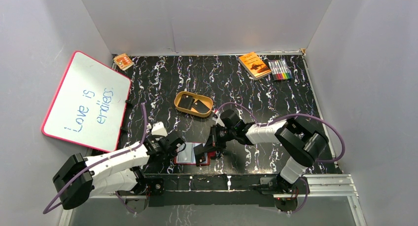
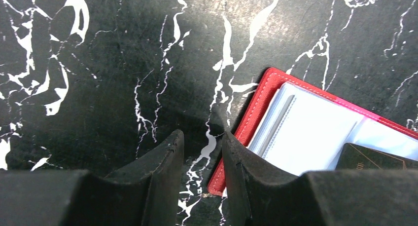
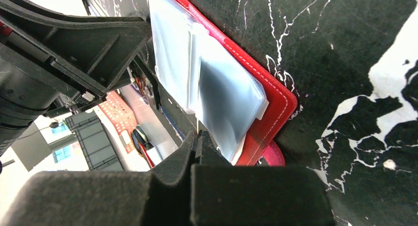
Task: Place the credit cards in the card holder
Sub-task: Insert the credit card into the card holder.
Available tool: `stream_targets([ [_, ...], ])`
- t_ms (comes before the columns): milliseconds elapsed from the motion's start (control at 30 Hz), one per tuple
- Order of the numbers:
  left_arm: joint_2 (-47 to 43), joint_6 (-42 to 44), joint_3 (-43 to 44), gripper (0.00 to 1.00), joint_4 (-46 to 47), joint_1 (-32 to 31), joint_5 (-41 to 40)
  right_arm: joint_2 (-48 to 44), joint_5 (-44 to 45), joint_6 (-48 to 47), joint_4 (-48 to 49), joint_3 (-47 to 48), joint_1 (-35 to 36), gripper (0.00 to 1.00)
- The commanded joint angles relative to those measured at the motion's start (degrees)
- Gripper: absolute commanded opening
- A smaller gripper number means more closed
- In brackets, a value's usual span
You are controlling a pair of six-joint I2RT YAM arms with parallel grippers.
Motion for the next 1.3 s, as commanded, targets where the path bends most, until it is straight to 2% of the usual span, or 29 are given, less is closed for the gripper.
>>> stream_targets([
  [0, 1.32, -0.37, -1.88, 0.32, 1.81, 0.36, 2.28, -0.44, -0.88, 0.97, 3.83, -0.14, -0.05, 0.00],
  [467, 1.25, 0.40, -2.77, 0.31, 3.73, 0.37, 4.68, 3.18, -2.95, 1.10, 5.90, 2.06, 0.07, 0.00],
  [833, 1.10, 0.32, -3.56, 0.29, 4.84, 0.37, 6.64, 3.28, 4.27, 6.96, 11.06, -3.47, -0.03, 0.00],
  [1267, 0.67, 0.00, -4.51, 0.26, 6.86, 0.37, 9.65, 2.34, 9.81, 9.27, 9.40, -3.59, 0.11, 0.00],
])
